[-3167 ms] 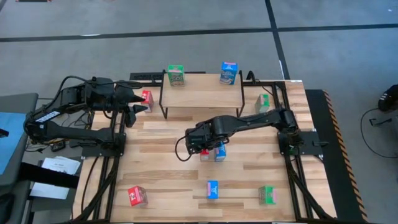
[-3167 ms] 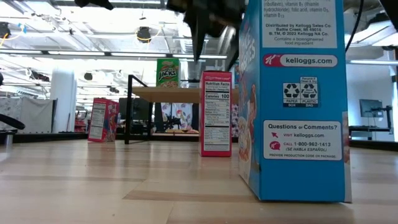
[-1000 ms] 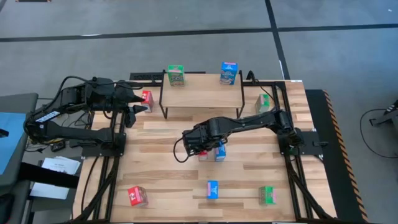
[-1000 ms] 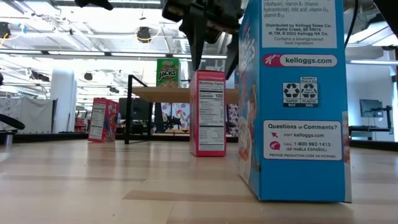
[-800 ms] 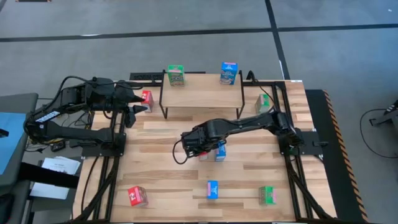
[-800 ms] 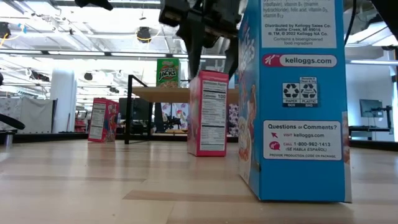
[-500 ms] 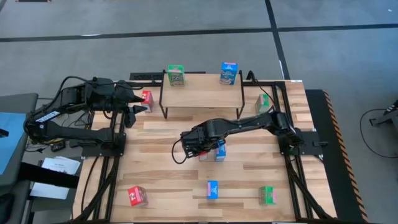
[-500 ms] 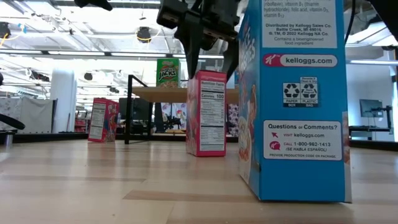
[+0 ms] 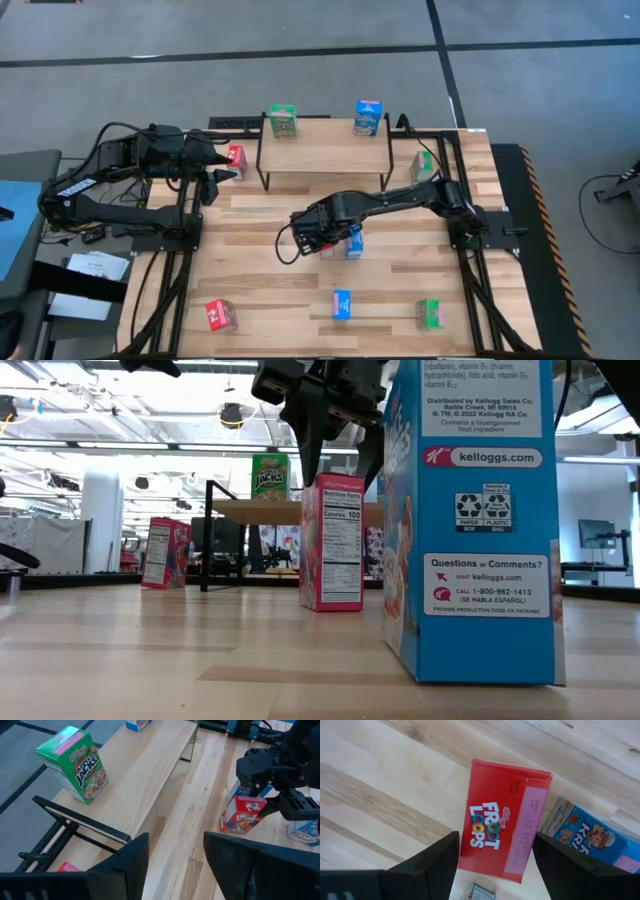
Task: Stack cereal on shelf
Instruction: Put the middle right red cereal box on the shelf
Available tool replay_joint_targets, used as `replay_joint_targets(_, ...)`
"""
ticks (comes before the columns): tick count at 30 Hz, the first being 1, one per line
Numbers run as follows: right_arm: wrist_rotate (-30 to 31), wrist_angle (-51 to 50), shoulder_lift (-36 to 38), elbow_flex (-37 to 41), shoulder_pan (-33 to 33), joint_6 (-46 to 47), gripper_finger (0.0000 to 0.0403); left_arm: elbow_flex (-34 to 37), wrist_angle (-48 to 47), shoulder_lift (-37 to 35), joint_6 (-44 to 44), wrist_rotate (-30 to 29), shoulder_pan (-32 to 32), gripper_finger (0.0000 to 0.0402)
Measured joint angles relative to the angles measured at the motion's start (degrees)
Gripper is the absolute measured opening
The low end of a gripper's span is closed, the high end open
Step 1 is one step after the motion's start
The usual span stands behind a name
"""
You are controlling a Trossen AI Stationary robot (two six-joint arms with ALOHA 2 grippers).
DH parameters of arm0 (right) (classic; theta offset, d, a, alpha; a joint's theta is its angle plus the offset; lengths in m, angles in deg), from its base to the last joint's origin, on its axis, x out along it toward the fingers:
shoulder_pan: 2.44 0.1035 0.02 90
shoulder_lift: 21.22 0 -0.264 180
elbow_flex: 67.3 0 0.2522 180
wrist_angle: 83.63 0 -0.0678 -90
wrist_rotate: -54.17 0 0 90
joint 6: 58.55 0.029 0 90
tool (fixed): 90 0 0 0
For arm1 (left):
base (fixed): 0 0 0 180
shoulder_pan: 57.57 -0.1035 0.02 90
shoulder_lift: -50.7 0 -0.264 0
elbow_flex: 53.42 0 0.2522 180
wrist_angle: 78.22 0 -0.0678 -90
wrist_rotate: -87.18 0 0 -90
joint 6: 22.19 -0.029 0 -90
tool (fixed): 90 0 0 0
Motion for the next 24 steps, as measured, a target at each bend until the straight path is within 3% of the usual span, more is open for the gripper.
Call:
replay_joint_targets(12,-0.76,0.07,0.00,0.00,0.00,-2.10,0.0179,0.00,0.00,0.00,0.20,0.00,0.00,0.0176)
replay_joint_targets(24,-3.74,-1.04,0.57,-2.57,-0.33,-10.26,0.0177,0.00,0.00,0.00,0.48,0.02,-0.01,0.0176)
